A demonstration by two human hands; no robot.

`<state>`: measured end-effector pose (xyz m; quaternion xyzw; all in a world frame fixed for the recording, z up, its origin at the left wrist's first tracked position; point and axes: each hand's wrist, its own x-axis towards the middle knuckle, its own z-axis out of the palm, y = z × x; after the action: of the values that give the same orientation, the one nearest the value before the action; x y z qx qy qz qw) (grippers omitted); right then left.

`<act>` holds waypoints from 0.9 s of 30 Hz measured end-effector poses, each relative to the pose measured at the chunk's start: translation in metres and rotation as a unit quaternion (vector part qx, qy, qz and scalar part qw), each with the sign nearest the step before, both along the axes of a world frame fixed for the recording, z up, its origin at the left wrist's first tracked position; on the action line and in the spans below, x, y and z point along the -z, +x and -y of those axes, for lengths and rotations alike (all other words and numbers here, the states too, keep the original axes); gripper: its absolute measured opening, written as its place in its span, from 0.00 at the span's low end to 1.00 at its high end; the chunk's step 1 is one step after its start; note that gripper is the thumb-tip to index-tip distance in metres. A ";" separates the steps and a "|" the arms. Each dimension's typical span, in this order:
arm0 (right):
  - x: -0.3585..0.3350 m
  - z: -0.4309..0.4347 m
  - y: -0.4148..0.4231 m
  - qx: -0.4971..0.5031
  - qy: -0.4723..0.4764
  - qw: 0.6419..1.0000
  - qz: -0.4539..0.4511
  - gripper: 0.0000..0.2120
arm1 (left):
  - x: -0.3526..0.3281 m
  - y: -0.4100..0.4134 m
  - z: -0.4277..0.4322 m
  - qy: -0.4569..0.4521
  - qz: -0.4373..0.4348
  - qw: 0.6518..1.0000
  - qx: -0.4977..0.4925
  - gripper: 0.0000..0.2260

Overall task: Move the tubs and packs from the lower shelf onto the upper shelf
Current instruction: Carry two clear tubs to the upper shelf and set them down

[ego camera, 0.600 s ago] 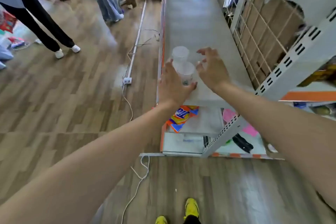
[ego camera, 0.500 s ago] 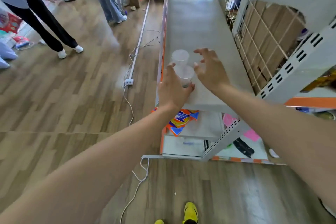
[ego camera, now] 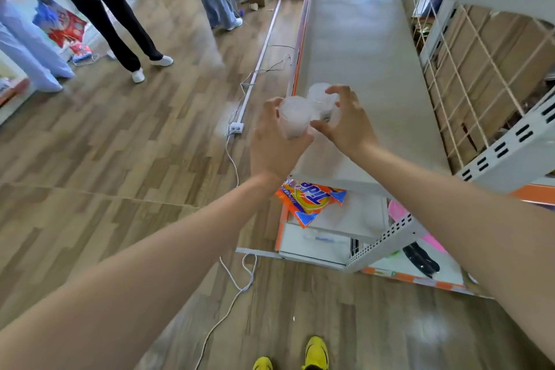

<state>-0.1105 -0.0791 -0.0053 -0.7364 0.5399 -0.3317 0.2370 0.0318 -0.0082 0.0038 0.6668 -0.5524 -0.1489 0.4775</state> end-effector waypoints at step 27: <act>0.002 -0.048 0.303 -0.207 -0.016 0.978 0.022 0.24 | 0.016 0.298 -0.108 0.094 -0.033 0.931 -0.350 0.27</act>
<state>0.1921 -0.0309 -0.0071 -0.8285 0.3652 -0.3000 0.3002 0.3296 0.1002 -0.0125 0.8545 -0.2512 -0.0459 0.4524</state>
